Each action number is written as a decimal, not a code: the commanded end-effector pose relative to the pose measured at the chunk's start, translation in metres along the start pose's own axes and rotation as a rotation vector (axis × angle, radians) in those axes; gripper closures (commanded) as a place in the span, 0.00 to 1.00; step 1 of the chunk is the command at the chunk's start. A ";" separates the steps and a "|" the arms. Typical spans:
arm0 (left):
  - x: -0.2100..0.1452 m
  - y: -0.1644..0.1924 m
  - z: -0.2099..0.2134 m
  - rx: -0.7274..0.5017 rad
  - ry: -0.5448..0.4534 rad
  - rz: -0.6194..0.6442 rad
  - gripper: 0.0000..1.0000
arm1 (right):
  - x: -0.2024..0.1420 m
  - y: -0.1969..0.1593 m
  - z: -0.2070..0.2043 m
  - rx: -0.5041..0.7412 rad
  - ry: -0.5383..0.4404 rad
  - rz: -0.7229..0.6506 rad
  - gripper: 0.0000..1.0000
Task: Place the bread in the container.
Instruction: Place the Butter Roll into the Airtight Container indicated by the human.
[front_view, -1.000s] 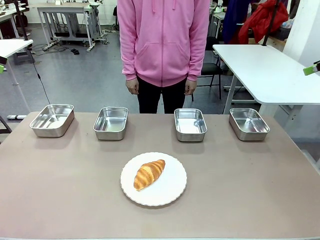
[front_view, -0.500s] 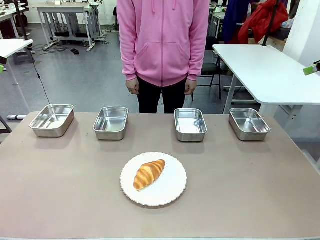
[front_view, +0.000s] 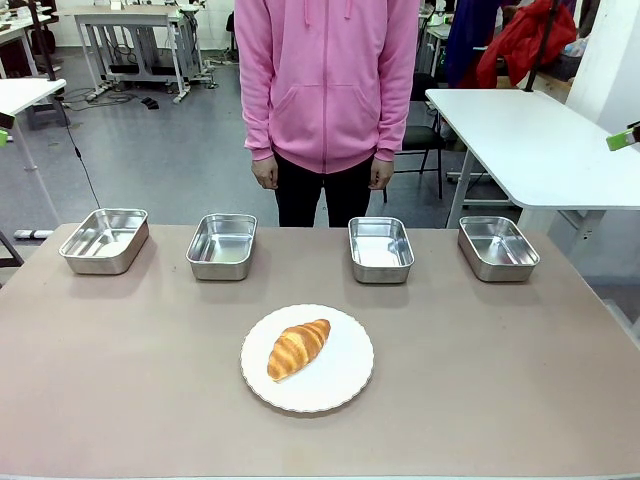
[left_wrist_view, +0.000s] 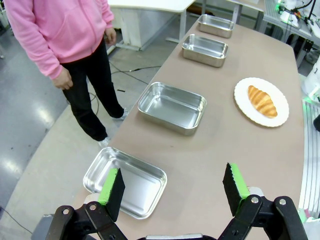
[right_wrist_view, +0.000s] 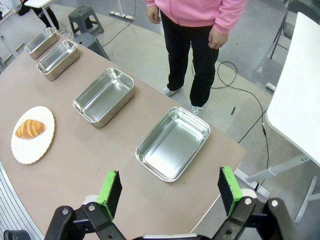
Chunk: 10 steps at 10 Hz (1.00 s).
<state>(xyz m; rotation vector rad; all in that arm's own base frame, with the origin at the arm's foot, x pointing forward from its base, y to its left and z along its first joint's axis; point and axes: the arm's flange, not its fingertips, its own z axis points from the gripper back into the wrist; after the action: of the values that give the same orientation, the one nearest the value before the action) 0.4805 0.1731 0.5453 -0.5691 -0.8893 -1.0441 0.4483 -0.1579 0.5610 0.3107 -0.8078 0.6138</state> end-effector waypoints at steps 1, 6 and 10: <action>0.002 0.000 0.001 -0.001 0.005 -0.005 0.00 | 0.001 0.000 0.000 0.006 -0.010 0.000 0.00; 0.002 0.000 0.001 -0.001 0.005 -0.005 0.00 | 0.001 0.000 0.000 0.006 -0.010 0.000 0.00; 0.002 0.000 0.001 -0.001 0.005 -0.005 0.00 | 0.001 0.000 0.000 0.006 -0.010 0.000 0.00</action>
<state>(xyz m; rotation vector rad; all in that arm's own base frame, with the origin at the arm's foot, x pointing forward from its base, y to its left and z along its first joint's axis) 0.4805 0.1731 0.5453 -0.5691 -0.8893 -1.0440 0.4483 -0.1579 0.5610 0.3107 -0.8078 0.6138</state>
